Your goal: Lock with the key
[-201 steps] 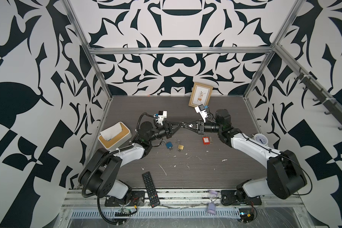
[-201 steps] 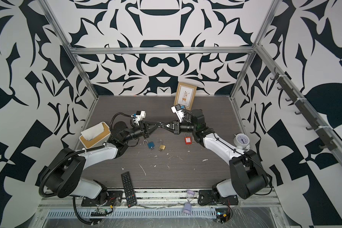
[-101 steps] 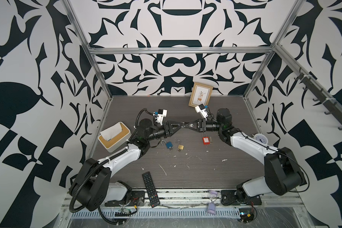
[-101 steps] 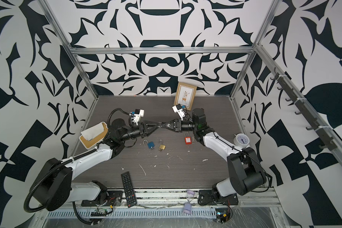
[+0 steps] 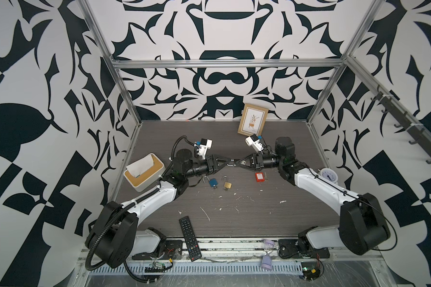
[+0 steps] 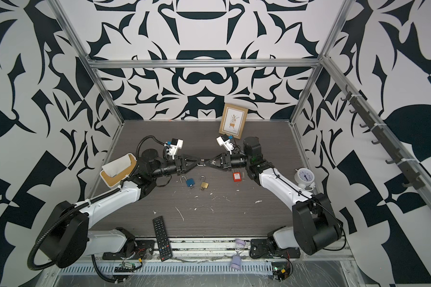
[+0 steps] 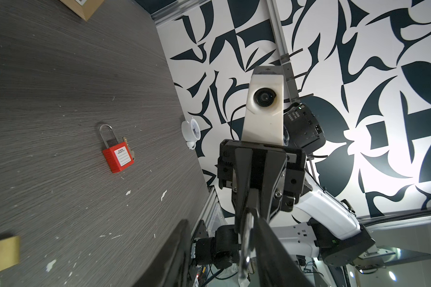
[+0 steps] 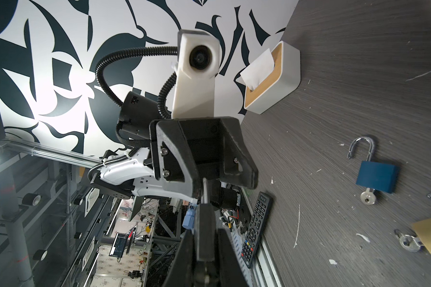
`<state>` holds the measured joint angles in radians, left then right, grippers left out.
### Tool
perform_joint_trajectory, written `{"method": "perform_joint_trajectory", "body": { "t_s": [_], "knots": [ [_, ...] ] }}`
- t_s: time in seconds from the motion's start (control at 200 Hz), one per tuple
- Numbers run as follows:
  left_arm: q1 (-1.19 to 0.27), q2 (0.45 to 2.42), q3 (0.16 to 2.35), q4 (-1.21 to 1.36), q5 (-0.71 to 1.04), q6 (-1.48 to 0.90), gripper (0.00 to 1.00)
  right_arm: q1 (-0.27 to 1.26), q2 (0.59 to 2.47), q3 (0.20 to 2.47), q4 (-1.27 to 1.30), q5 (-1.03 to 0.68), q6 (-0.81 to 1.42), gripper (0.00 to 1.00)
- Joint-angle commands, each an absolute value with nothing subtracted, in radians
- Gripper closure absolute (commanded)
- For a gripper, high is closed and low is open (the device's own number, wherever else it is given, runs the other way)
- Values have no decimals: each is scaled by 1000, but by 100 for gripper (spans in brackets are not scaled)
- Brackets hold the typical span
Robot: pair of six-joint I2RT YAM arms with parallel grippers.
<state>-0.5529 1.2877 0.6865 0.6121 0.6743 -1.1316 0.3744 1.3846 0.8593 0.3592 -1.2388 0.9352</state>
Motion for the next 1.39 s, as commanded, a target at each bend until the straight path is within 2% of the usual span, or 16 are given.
{"method": "perform_joint_trajectory", "body": {
  "t_s": [0.0,0.1,0.335,0.635,0.785,1.025,1.17,1.39],
  "knots": [
    [-556,1224,715,569,678,-1086,59,370,1377,871,378,-1279,909,100],
    [-557,1213,717,551,681,-1079,64,369,1389,873,385,-1283,910,100],
    [-557,1236,719,539,679,-1082,66,369,1387,878,397,-1281,919,100],
    [-568,1244,726,538,686,-1080,80,370,1385,877,401,-1276,922,100],
    [-569,1244,728,533,685,-1076,81,369,1386,879,409,-1274,925,100],
    [-575,1257,732,530,686,-1075,88,370,1387,880,427,-1272,936,100],
    [-575,1262,733,531,683,-1075,100,370,1388,874,441,-1271,950,100],
    [-583,1267,744,539,687,-1077,100,376,1393,871,452,-1265,948,100]
  ]
}}
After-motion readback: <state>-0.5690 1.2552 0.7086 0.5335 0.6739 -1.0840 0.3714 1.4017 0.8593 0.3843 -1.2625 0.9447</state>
